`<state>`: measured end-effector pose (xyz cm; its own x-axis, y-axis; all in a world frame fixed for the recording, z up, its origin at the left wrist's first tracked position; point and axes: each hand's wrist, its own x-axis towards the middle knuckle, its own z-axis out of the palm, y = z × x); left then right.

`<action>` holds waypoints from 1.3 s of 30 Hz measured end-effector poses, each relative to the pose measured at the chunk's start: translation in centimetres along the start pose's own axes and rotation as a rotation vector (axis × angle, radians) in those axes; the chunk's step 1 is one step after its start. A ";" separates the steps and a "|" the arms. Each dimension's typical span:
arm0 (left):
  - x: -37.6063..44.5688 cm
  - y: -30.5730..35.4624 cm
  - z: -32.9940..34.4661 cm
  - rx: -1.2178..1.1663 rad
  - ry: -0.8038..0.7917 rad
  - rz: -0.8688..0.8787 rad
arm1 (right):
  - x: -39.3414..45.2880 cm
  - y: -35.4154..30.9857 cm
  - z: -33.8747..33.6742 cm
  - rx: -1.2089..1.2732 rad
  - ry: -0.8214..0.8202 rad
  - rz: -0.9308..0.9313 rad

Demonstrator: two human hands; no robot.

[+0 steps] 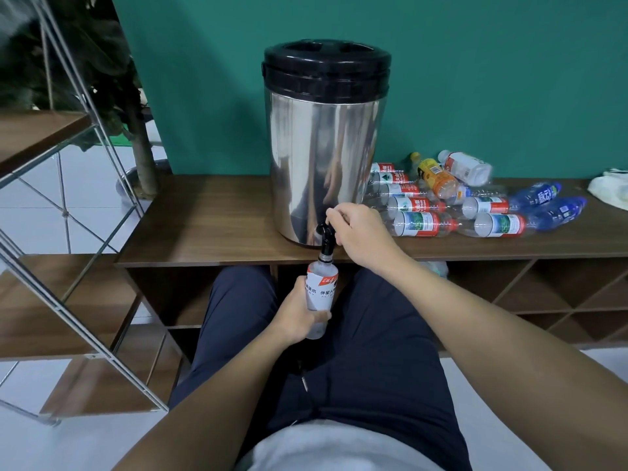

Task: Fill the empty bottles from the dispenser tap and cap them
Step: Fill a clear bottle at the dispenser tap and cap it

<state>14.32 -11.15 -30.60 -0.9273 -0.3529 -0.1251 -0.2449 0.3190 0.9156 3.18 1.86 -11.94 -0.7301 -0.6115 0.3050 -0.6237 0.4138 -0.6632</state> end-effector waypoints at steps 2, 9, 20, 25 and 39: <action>0.0 0.1 0.1 -0.001 0.006 0.004 | 0.2 0.3 -0.1 0.079 0.002 0.087; 0.1 0.0 0.1 -0.010 0.003 0.015 | -0.4 3.4 1.8 0.698 0.016 0.458; -0.1 0.2 0.0 -0.060 0.002 0.028 | -6.2 7.9 6.7 0.467 -0.047 0.352; -0.4 0.5 0.0 -0.143 -0.009 0.029 | -7.1 9.5 8.5 0.371 -0.189 0.335; -0.6 0.5 0.1 -0.155 0.069 0.067 | -7.5 10.2 10.7 0.278 -0.107 0.328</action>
<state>14.75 -10.70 -30.13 -0.9172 -0.3964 -0.0402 -0.1318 0.2067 0.9695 5.26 3.45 -28.29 -0.8349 -0.5502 -0.0148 -0.2543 0.4094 -0.8762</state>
